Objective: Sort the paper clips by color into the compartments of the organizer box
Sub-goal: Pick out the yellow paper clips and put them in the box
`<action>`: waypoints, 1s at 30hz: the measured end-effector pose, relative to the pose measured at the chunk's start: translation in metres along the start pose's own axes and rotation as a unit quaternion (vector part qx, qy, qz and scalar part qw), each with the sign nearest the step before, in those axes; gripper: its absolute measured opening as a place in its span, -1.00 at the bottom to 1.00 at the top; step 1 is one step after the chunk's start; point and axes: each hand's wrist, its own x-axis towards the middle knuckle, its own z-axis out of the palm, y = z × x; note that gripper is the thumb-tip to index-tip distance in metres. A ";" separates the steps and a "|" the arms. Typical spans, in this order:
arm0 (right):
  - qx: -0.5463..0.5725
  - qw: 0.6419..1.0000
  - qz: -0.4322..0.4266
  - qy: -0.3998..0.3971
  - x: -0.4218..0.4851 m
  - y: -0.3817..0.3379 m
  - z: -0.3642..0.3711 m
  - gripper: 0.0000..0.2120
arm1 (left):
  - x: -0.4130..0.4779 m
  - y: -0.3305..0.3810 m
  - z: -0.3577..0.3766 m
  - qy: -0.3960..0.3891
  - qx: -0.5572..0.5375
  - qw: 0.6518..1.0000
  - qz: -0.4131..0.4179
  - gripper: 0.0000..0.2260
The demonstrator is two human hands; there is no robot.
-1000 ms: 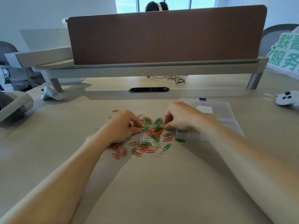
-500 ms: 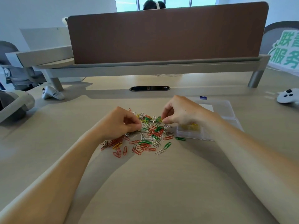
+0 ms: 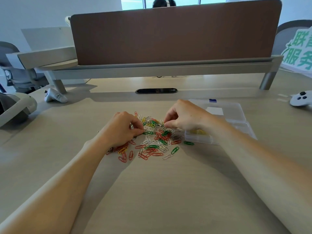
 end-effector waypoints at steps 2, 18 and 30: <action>0.002 1.000 0.003 0.004 0.001 -0.001 0.000 -0.94 | 0.001 -0.004 -0.001 0.025 -0.021 0.999 -0.002 -0.96; -0.065 0.998 0.015 0.017 0.047 -0.023 0.027 -0.90 | 0.051 -0.035 -0.022 0.048 -0.066 0.986 -0.146 -0.88; -0.102 0.995 0.010 0.003 0.047 -0.024 0.032 -0.96 | 0.080 -0.040 0.000 -0.038 -0.010 0.984 -0.175 -0.83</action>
